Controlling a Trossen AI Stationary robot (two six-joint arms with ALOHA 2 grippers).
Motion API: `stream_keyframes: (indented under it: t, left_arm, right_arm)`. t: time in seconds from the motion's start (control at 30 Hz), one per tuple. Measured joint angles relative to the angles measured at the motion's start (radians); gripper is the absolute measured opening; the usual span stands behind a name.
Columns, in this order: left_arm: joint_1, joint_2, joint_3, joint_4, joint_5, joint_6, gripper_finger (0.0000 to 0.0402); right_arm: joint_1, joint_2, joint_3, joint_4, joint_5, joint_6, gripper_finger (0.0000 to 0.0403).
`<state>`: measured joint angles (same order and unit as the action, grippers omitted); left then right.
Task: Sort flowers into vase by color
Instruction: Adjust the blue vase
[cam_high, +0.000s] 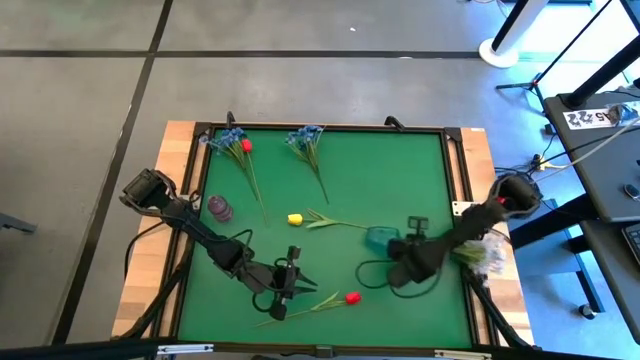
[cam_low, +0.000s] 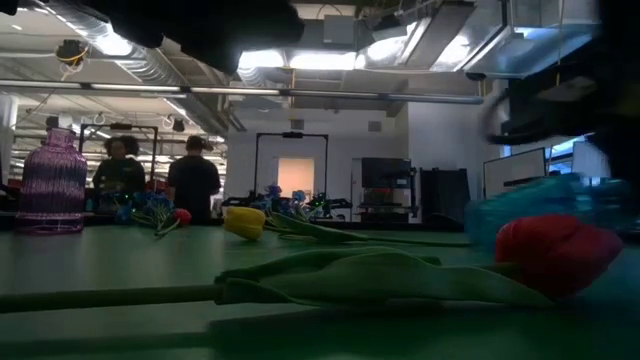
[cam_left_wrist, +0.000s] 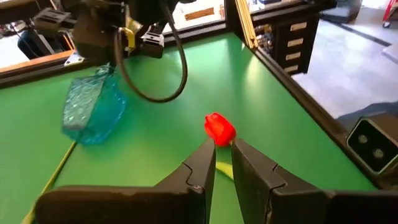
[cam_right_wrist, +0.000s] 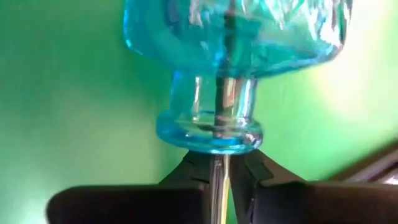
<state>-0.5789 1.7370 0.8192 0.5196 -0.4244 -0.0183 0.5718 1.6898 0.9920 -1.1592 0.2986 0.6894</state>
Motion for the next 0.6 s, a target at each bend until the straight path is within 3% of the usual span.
stream_keyframes:
  t: [0.3,0.47,0.6]
  left_arm:
    - [0.0,0.0,0.0,-0.16,0.0,-0.104,0.005]
    - [-0.001,0.0,0.0,-0.227,0.0,-0.156,0.005]
    - [0.001,0.0,0.0,-0.27,-0.008,-0.164,0.005]
  right_arm:
    - [-0.162,0.143,0.119,0.332,0.041,-0.315,0.0031]
    - [-0.189,0.179,0.136,0.467,0.042,-0.358,0.0049]
    - [-0.186,0.178,0.136,0.504,0.05,-0.357,0.0091]
